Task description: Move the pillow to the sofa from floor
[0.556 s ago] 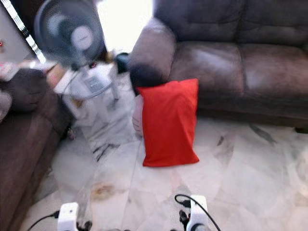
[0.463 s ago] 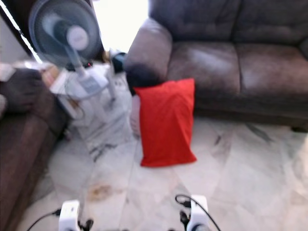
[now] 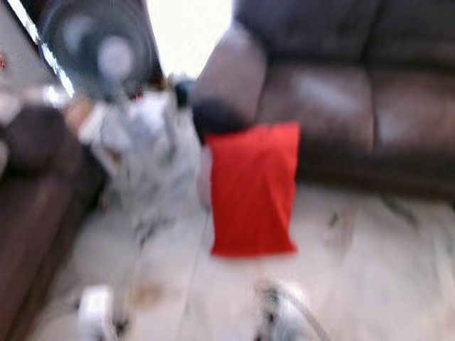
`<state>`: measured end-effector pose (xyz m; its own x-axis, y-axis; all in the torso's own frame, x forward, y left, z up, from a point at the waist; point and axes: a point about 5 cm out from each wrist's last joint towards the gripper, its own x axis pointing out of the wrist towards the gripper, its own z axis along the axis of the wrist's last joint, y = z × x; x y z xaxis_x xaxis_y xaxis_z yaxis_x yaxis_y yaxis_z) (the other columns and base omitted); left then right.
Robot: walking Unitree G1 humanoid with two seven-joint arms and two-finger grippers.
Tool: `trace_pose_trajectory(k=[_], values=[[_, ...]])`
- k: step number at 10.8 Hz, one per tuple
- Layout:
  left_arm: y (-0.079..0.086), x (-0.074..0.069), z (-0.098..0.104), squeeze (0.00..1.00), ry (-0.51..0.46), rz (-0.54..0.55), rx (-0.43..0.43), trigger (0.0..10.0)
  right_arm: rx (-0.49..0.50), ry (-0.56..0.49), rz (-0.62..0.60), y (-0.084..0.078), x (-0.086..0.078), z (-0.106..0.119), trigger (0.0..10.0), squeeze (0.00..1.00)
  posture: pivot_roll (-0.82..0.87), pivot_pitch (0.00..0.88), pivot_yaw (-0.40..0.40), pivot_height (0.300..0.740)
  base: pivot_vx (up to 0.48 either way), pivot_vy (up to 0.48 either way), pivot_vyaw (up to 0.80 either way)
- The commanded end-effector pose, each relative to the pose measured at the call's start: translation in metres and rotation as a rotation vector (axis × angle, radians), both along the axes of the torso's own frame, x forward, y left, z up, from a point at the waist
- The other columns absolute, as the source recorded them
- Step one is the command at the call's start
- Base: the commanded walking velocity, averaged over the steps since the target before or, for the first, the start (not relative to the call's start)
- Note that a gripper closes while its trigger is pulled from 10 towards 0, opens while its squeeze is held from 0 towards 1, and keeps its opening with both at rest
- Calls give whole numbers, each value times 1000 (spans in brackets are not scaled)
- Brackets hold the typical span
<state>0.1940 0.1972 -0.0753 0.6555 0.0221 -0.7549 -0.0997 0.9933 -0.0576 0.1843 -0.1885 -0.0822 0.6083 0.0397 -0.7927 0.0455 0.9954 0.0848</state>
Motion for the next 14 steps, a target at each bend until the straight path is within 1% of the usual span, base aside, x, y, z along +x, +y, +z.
trace_pose_trajectory(k=[1, 3, 4, 6, 7, 9, 10, 12, 14], values=[[21, -21, -6, 0, 48, 30, 27, 10000, 28, 12, 11, 12, -2, -3, 10000, 0, 144, 167, 39, 740, 255, 0, 0], [29, -28, -7, 0, 54, 30, 24, 10000, 21, 13, 17, 10, -2, -2, 10000, 0, 144, 163, 32, 740, 255, 0, 0], [28, -27, -7, 0, 54, 20, 24, 10000, 20, 15, 18, 10, -2, -2, 10000, 0, 143, 163, 29, 740, 251, 0, 0], [11, -19, -8, 0, 52, 16, 13, 10000, 15, 15, 18, 9, -2, -2, 10000, 0, 146, 162, 30, 740, 253, 0, 0], [-4, -13, -8, 0, 50, 10, 6, 10000, 15, 14, 19, 10, -1, -2, 10000, 0, 147, 159, 32, 740, 251, 0, 0], [-19, -7, -7, 0, 53, 3, 1, 10000, 24, 19, 19, 11, -2, -3, 10000, 0, 147, 150, 39, 740, 253, 0, 0], [-26, -6, -7, 0, 56, -3, -1, 10000, 23, 23, 20, 11, -3, -3, 10000, 0, 145, 146, 42, 740, 255, 0, -769], [-34, -4, -7, 0, 58, -10, 0, 10000, 21, 14, 21, 11, -2, -3, 10000, 0, 144, 141, 44, 740, 255, 0, 0], [-34, -5, -8, 0, 56, -8, 1, 10000, 23, 14, 22, 11, -2, -2, 10000, 0, 145, 143, 41, 740, 255, 0, 0]])
